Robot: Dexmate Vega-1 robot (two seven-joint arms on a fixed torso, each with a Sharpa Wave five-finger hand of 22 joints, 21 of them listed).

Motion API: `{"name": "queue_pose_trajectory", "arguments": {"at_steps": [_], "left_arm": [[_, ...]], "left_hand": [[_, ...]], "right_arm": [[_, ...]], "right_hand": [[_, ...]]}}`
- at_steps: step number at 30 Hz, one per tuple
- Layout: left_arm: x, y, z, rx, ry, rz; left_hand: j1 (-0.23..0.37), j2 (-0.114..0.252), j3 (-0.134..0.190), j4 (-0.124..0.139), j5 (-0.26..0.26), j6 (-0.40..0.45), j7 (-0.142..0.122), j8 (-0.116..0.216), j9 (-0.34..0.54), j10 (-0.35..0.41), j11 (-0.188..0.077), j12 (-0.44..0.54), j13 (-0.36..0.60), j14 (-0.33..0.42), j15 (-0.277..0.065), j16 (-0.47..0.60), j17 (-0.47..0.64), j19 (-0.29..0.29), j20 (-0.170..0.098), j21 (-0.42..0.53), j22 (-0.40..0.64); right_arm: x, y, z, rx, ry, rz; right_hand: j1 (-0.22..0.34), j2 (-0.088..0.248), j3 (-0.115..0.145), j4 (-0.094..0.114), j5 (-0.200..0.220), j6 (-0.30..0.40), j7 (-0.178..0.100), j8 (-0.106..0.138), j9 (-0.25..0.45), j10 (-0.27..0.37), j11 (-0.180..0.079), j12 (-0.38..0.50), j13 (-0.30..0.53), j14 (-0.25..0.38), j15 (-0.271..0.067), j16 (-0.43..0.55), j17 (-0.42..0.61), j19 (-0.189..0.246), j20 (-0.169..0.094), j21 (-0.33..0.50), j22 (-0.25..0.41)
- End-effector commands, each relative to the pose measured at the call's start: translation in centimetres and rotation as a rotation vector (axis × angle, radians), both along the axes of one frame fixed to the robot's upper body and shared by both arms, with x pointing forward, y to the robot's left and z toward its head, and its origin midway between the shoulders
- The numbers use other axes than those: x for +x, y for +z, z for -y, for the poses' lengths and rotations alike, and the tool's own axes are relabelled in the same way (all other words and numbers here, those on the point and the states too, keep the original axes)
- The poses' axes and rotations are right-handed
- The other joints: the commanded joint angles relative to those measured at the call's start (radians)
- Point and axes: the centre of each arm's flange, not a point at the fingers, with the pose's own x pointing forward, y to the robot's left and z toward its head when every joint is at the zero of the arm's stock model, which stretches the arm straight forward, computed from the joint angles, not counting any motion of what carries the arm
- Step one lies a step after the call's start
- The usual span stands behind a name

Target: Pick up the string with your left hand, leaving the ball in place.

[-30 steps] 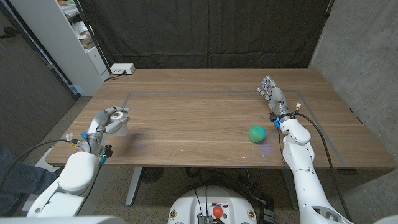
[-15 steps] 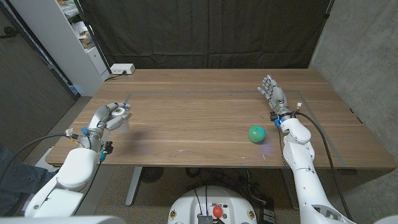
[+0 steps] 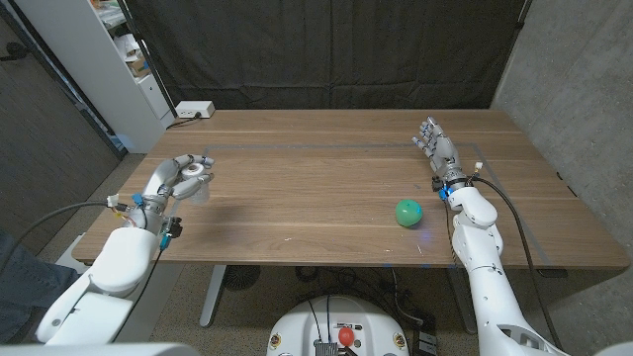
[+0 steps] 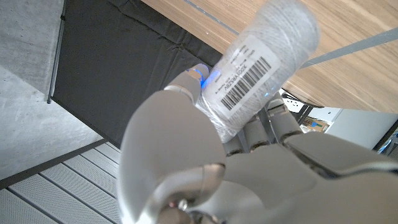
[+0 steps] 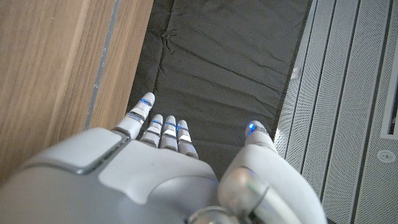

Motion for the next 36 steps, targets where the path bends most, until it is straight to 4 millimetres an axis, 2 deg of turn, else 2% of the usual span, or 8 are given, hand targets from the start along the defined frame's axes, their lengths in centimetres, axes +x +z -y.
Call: {"name": "queue_pose_trajectory", "arguments": {"at_steps": [1,27,36], "left_arm": [[-0.7,1.3,0.8,0.039,-0.005,0.011],[-1.6,3.5,0.9,0.081,0.004,0.042],[-1.7,3.7,1.2,0.097,-0.001,0.043]], "left_hand": [[0.064,0.073,0.013,0.004,0.008,0.009,0.002,0.007,0.003,0.006,0.003,0.005,0.006,0.031,-0.017,0.006,0.006,0.003,-0.003,0.009,0.005],[0.058,0.07,0.021,0.004,0.021,0.013,0.007,0.014,0.017,0.015,0.002,0.005,0.038,0.04,-0.016,0.004,0.018,-0.001,-0.005,0.045,0.003],[0.055,0.069,0.023,0.006,0.023,0.014,0.006,0.016,0.02,0.015,0.003,0.005,0.047,0.044,-0.016,0.005,0.022,-0.003,-0.004,0.055,0.001]], "right_arm": [[-0.1,0.1,0.4,0.004,-0.004,0.003],[-0.1,0.3,0.0,0.011,-0.009,0.007],[0.1,0.3,0.0,0.021,-0.004,0.006]], "right_hand": [[0.002,0.002,-0.003,0.0,0.007,0.006,0.0,0.008,0.003,0.009,0.001,0.007,0.002,0.003,0.003,0.006,0.004,0.008,0.006,0.003,0.006],[0.002,0.003,-0.005,-0.001,0.007,0.007,0.0,0.006,0.003,0.009,0.001,0.006,0.002,0.004,0.002,0.005,0.004,0.009,0.006,0.002,0.006],[0.001,0.004,-0.006,-0.001,0.007,0.008,0.0,0.006,0.003,0.01,0.003,0.006,0.002,0.005,0.004,0.005,0.004,0.008,0.007,0.002,0.006]]}}
